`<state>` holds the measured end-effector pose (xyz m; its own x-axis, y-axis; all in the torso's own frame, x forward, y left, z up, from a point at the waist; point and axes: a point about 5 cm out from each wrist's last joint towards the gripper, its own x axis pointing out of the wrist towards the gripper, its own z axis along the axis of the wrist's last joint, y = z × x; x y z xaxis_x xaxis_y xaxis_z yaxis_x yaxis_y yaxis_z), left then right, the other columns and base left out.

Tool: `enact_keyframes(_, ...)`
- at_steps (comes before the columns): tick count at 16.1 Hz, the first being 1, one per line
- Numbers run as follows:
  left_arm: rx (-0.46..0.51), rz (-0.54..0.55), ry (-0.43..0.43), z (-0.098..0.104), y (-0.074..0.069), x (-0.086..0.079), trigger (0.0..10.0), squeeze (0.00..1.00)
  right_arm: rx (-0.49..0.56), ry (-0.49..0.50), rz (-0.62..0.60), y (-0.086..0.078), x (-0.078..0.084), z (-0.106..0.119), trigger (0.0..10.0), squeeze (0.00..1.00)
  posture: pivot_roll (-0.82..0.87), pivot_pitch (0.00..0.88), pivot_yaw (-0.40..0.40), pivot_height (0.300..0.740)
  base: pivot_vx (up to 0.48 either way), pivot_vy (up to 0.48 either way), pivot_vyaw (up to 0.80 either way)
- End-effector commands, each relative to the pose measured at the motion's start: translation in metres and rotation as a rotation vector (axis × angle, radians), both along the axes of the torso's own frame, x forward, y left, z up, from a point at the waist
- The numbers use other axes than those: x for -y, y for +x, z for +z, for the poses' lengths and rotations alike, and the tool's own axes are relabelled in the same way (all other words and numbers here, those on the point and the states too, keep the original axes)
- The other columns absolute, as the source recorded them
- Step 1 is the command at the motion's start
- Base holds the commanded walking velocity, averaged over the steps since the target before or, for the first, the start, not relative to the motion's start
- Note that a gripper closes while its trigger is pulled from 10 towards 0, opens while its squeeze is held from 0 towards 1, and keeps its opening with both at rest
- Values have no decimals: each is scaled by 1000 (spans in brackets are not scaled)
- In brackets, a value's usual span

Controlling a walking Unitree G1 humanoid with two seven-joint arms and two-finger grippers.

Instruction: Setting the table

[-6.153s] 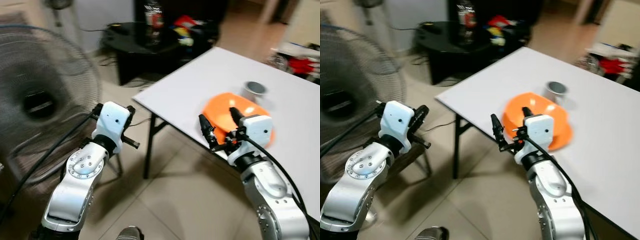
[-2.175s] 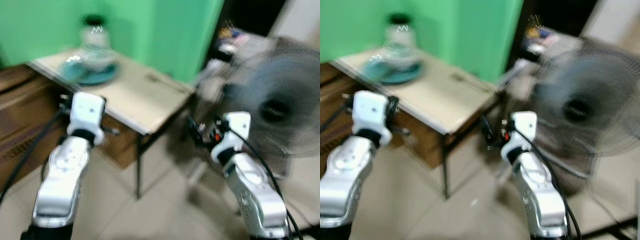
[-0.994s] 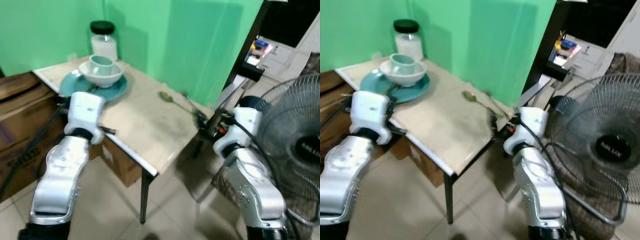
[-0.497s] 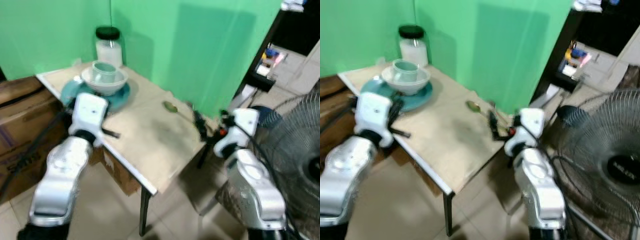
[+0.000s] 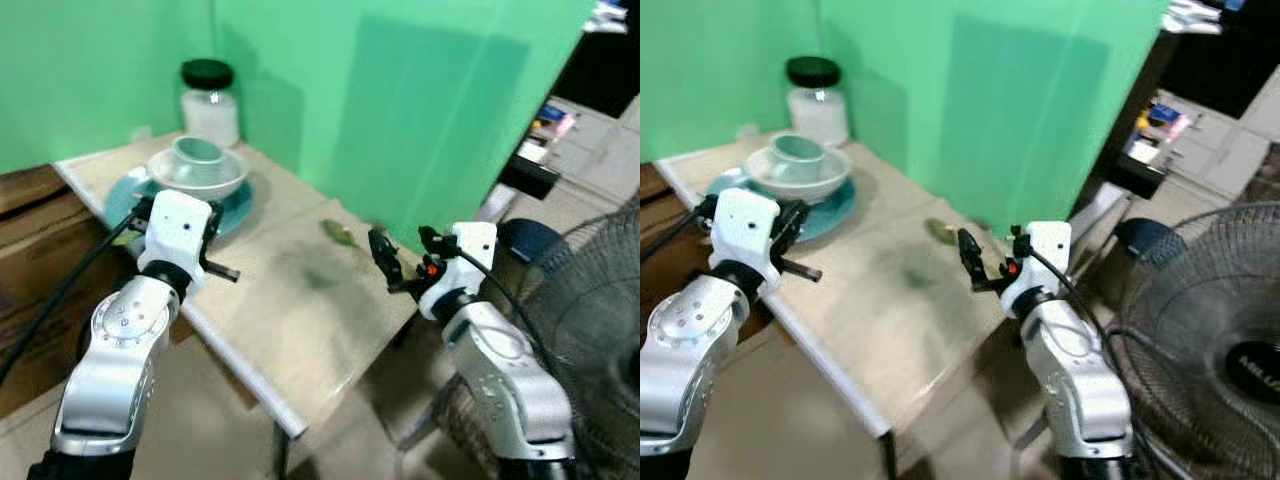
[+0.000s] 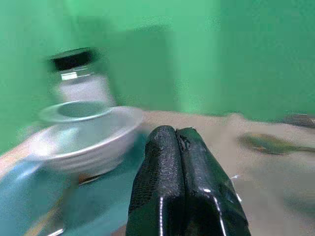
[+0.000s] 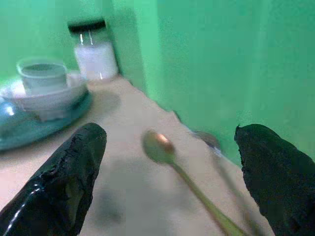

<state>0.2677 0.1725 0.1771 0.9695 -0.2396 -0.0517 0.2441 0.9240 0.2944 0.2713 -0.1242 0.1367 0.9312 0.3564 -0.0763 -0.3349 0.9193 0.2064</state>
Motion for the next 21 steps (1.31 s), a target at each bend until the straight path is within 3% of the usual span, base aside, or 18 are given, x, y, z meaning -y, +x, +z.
enact_keyframes(1,-47,-107,5,-7,-6,12,10000,0,-55,-45,46,2,3,-10,10000,0,137,0,-83,740,0,0,0)
enact_keyframes(2,-82,-194,19,-13,-12,14,10000,0,-60,-72,87,8,3,-12,10000,0,134,0,-84,740,0,0,0)
enact_keyframes(3,-98,-230,32,-15,-15,13,10000,0,-64,-86,90,14,4,-14,10000,1000,134,0,-85,740,0,0,0)
enact_keyframes(7,-180,-315,38,-28,-24,3,10000,0,-108,-160,138,46,4,-22,10000,1000,136,0,-104,740,0,0,0)
enact_keyframes(9,-210,-353,58,-33,-27,2,10000,0,-130,-184,140,54,3,-26,10000,1000,137,0,-109,740,0,0,0)
enact_keyframes(13,-242,-418,78,-40,-33,5,10000,0,-165,-283,169,80,-10,-34,10000,1000,136,0,-119,740,0,0,0)
enact_keyframes(14,-245,-440,73,-40,-34,9,10000,0,-167,-302,173,86,-14,-34,10000,0,133,0,-123,740,0,0,0)
enact_keyframes(18,-239,-468,71,-40,-34,15,10000,0,-183,-370,147,99,-17,-32,10000,0,131,0,-135,740,0,0,0)
enact_keyframes(19,-237,-470,70,-39,-34,15,10000,0,-187,-371,124,102,-15,-31,9255,0,130,0,-135,740,0,0,0)
enact_keyframes(20,-236,-472,68,-38,-34,14,10000,0,-197,-375,102,105,-12,-29,3804,0,129,0,-139,740,0,0,0)
enact_keyframes(21,-235,-473,63,-38,-34,15,10000,0,-206,-386,86,107,-8,-29,2431,0,129,0,-139,740,0,0,0)
